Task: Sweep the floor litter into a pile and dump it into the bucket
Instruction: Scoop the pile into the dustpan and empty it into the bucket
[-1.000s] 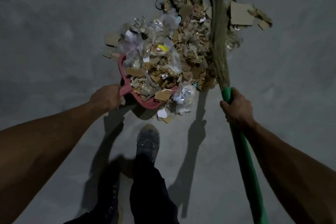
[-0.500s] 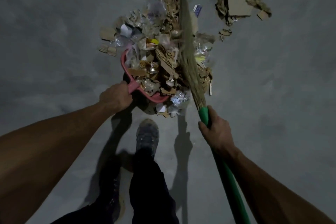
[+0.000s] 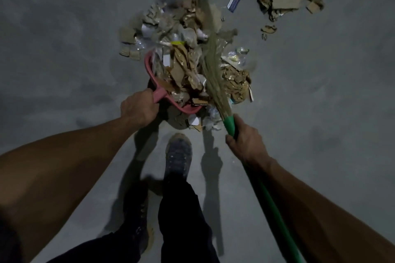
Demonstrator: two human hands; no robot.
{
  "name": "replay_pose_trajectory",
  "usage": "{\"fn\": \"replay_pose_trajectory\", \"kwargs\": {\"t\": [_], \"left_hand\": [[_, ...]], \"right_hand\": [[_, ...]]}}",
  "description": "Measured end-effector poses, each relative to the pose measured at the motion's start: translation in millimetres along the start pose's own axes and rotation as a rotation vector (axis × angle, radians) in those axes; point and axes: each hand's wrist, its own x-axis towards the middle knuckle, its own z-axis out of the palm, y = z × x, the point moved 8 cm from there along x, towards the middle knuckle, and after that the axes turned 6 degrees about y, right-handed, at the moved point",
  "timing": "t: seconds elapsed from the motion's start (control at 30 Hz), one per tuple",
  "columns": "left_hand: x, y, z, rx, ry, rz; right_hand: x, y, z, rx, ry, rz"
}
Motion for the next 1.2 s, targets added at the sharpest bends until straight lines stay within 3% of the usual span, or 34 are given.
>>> {"fn": "replay_pose_trajectory", "kwargs": {"t": [0.4, 0.9, 1.2], "left_hand": [[-65, -19, -27, -0.120, 0.148, 0.021], [-317, -8, -206, -0.275, 0.262, 0.025], [-466, -23, -278, -0.301, 0.378, 0.033]], "right_hand": [[-90, -20, 15, 0.065, 0.083, 0.056], [-347, -92, -128, 0.049, 0.296, 0.006], [-489, -122, -189, -0.003, 0.388, -0.124]]}}
